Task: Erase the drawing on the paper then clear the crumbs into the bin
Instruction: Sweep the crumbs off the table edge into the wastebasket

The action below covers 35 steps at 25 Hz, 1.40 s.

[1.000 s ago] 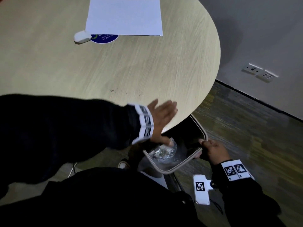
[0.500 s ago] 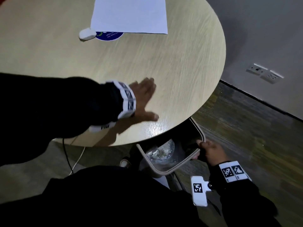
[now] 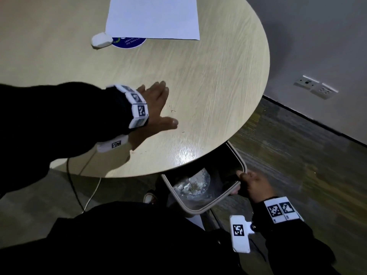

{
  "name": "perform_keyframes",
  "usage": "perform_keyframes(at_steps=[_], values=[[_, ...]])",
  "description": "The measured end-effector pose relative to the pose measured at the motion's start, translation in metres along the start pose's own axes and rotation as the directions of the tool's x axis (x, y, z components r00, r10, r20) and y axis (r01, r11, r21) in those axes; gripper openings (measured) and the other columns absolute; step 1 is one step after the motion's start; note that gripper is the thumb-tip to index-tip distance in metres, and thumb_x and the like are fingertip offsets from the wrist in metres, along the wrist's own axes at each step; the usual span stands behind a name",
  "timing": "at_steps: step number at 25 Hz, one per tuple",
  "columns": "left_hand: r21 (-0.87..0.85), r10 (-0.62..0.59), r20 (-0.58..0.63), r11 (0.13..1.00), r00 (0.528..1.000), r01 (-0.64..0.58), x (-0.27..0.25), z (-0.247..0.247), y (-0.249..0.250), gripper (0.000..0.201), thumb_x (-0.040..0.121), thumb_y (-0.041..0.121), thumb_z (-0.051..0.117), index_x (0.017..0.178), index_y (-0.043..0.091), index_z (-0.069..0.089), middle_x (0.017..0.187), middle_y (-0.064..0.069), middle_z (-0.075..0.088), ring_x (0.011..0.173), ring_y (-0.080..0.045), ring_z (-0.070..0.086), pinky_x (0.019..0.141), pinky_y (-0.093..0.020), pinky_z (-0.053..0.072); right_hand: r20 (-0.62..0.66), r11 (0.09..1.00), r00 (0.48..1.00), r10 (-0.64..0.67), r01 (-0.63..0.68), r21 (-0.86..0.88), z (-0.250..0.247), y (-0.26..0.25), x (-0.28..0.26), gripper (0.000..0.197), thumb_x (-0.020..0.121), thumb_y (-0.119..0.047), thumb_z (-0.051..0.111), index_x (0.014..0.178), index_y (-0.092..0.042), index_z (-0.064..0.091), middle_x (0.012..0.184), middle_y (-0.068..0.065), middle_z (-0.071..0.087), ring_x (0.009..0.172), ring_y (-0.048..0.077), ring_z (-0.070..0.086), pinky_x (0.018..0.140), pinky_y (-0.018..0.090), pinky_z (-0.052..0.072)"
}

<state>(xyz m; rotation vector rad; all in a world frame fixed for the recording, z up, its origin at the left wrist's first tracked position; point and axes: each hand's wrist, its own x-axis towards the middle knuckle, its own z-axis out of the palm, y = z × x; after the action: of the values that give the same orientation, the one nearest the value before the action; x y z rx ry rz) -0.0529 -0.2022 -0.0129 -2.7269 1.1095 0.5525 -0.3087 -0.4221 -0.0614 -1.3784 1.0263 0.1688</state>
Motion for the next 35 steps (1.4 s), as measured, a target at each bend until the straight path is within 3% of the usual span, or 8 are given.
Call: perform_keyframes(at_steps=[5, 8, 12, 14, 23, 26, 29, 35], values=[[0.068, 0.264, 0.175, 0.958, 0.949, -0.279, -0.053, 0.023, 0.045, 0.119, 0.067, 0.091, 0.007, 0.148, 0.008, -0.020, 0.154, -0.011, -0.030, 0.142, -0.024, -0.026, 0.118, -0.046, -0.008, 0.024, 1.000, 1.000, 0.005, -0.005, -0.018, 0.011, 0.011, -0.002, 0.021, 0.096, -0.005, 0.046, 0.078, 0.006, 0.050, 0.044, 0.019, 0.056, 0.036, 0.023, 0.058, 0.041, 0.022, 0.049], [0.080, 0.406, 0.241, 0.897, 0.881, -0.435, -0.080, 0.026, 0.065, 0.118, 0.065, 0.089, 0.000, 0.150, 0.010, -0.015, 0.155, -0.007, -0.028, 0.144, -0.020, -0.022, 0.118, -0.046, -0.009, 0.044, 0.999, 0.999, 0.008, -0.006, -0.043, 0.017, 0.012, -0.005, 0.020, 0.096, -0.005, 0.045, 0.082, 0.008, 0.051, 0.045, 0.021, 0.056, 0.036, 0.024, 0.058, 0.041, 0.021, 0.048], [0.084, 0.195, 0.054, 0.976, 0.979, -0.199, -0.029, -0.002, 0.029, 0.117, 0.067, 0.088, 0.007, 0.152, 0.009, -0.005, 0.160, -0.009, -0.012, 0.148, -0.021, -0.008, 0.116, -0.047, 0.000, 0.044, 0.999, 0.999, 0.002, 0.000, -0.039, 0.024, 0.011, -0.010, 0.020, 0.097, -0.006, 0.043, 0.083, 0.006, 0.051, 0.042, 0.018, 0.056, 0.035, 0.023, 0.057, 0.041, 0.021, 0.049], [0.033, 0.099, 0.074, 0.994, 0.992, -0.101, -0.003, -0.009, 0.013, 0.111, 0.075, 0.085, 0.020, 0.153, 0.010, -0.004, 0.161, -0.008, -0.011, 0.148, -0.020, -0.009, 0.117, -0.045, -0.002, 0.041, 0.999, 0.999, 0.001, 0.000, -0.032, 0.028, 0.010, -0.014, 0.021, 0.097, -0.005, 0.043, 0.082, 0.007, 0.051, 0.040, 0.017, 0.055, 0.033, 0.021, 0.056, 0.040, 0.020, 0.048], [0.158, 0.488, 0.219, 0.837, 0.845, -0.524, -0.090, 0.038, 0.072, 0.108, 0.078, 0.084, 0.016, 0.150, 0.010, -0.015, 0.155, -0.007, -0.027, 0.144, -0.019, -0.021, 0.117, -0.048, -0.009, 0.014, 1.000, 1.000, -0.002, 0.002, -0.013, 0.031, 0.013, -0.022, 0.021, 0.097, -0.003, 0.043, 0.082, 0.009, 0.052, 0.041, 0.016, 0.055, 0.035, 0.021, 0.057, 0.040, 0.020, 0.048], [0.095, 0.350, 0.072, 0.930, 0.934, -0.356, -0.056, 0.016, 0.063, 0.109, 0.077, 0.086, 0.013, 0.151, 0.010, -0.013, 0.158, -0.010, -0.021, 0.146, -0.021, -0.017, 0.117, -0.047, -0.010, -0.008, 1.000, 1.000, 0.000, 0.000, -0.009, 0.028, 0.009, -0.022, 0.020, 0.097, -0.004, 0.043, 0.089, 0.011, 0.053, 0.041, 0.016, 0.055, 0.034, 0.021, 0.056, 0.039, 0.019, 0.047], [0.050, 0.192, 0.090, 0.979, 0.977, -0.197, -0.021, 0.003, 0.055, 0.104, 0.084, 0.078, 0.027, 0.151, 0.009, -0.013, 0.159, -0.010, -0.019, 0.146, -0.022, -0.017, 0.117, -0.046, -0.009, -0.060, 1.000, 0.998, -0.013, 0.013, 0.006, 0.025, 0.003, -0.024, 0.025, 0.097, -0.003, 0.043, 0.074, 0.004, 0.048, 0.036, 0.013, 0.053, 0.030, 0.017, 0.054, 0.035, 0.017, 0.044], [0.104, 0.518, 0.216, 0.831, 0.828, -0.547, -0.081, 0.035, 0.084, 0.105, 0.082, 0.081, 0.023, 0.152, 0.010, -0.010, 0.157, -0.007, -0.022, 0.146, -0.019, -0.018, 0.117, -0.045, -0.007, -0.056, 0.998, 0.998, -0.016, 0.019, 0.053, 0.016, 0.004, -0.024, 0.025, 0.097, -0.003, 0.042, 0.074, 0.005, 0.049, 0.039, 0.016, 0.055, 0.033, 0.020, 0.056, 0.038, 0.020, 0.049]])
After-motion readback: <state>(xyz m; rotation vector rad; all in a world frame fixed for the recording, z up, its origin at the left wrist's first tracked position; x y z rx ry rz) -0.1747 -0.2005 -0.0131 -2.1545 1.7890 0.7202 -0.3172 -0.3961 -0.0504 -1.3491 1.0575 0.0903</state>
